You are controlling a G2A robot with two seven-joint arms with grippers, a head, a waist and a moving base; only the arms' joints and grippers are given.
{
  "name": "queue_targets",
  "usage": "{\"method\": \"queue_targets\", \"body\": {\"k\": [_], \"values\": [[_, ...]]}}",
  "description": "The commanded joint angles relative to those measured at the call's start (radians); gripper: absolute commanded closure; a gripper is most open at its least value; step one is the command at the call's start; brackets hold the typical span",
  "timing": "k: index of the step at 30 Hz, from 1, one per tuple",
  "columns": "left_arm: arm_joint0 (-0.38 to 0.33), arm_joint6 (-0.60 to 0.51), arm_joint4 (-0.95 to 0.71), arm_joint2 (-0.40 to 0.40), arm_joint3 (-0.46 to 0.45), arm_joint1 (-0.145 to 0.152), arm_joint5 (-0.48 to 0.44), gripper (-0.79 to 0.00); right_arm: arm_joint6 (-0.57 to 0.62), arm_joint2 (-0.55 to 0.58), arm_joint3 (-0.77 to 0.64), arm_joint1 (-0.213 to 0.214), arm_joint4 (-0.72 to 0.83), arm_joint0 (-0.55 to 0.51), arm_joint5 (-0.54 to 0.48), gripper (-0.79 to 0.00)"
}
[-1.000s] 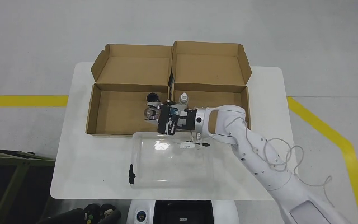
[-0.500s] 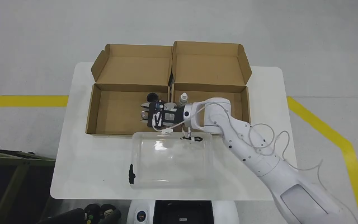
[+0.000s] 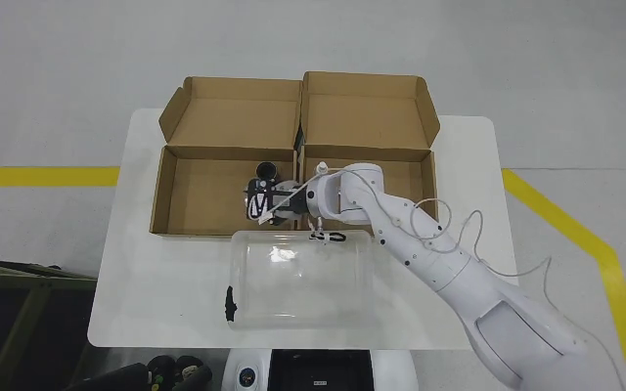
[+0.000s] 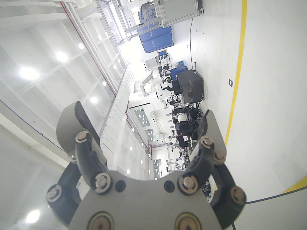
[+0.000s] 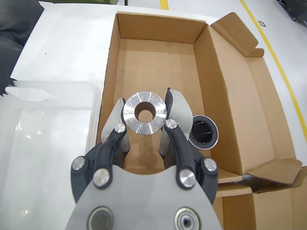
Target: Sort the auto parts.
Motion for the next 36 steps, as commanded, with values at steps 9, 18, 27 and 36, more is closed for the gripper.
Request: {"method": "queue_targets", "body": {"k": [9,18,27,36], "values": [[0.000,0.000,0.000,0.000,0.000,0.000,0.000,-0.785,-0.005,-0.054,0.130,-0.053,0.000,0.060,-0.006,0.000],[0.000,0.000,0.000,0.000,0.000,0.000,0.000,-0.785,0.005,-0.089,0.215,-0.094,-0.015,0.092,-0.012,0.000],[0.000,0.000,0.000,0.000,0.000,0.000,0.000,-0.785,0.036,-0.104,0.272,-0.120,-0.042,0.115,-0.021,-0.071],[0.000,0.000,0.000,0.000,0.000,0.000,0.000,-0.785,0.038,-0.104,0.303,-0.136,-0.061,0.121,-0.032,-0.203]]}}
